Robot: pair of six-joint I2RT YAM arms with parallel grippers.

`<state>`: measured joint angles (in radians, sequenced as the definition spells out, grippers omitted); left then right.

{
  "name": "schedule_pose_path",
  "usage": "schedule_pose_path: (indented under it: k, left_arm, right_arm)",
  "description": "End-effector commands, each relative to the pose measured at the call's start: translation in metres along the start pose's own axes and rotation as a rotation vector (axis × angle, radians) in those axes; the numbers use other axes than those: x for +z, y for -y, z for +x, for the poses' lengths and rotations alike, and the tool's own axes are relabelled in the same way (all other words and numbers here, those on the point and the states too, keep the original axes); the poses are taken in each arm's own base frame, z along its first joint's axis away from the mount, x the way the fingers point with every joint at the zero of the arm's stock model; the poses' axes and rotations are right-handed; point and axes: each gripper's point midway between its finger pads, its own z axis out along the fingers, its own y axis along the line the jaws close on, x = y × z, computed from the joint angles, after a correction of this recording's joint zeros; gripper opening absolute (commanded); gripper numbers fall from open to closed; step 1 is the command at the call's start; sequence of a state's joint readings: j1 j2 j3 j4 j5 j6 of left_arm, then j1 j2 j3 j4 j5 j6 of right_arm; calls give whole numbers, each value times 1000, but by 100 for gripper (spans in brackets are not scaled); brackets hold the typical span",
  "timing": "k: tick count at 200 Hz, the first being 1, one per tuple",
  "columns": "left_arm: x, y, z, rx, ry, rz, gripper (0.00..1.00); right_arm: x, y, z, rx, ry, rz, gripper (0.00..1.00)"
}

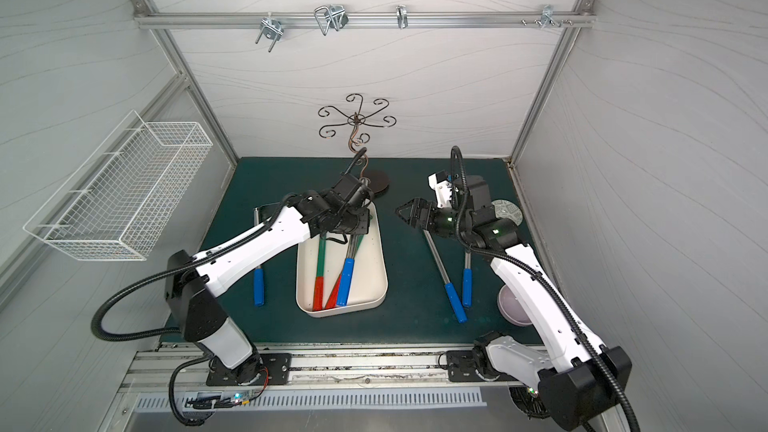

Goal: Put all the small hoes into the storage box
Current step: Place the hoe in the storage box.

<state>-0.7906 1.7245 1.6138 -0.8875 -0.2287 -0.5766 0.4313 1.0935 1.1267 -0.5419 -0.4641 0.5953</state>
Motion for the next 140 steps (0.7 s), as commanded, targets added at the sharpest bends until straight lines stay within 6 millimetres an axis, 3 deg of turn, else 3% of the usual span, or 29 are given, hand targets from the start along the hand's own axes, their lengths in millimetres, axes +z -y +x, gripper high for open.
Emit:
schedule_pose_path:
  k: [1,49,140]
  left_arm:
    - [-18,-9,-23,27,67,-128,0]
    - [-7,-8,-23,55,9,-219,0]
    - [33,-16,-14,125,-68,-354,0]
  right_arm:
    - [-13,6,11,-60,-8,69,99]
    - [-8,13,23,-48,-26,66,99]
    - [0,20,34,-33,-56,72,99]
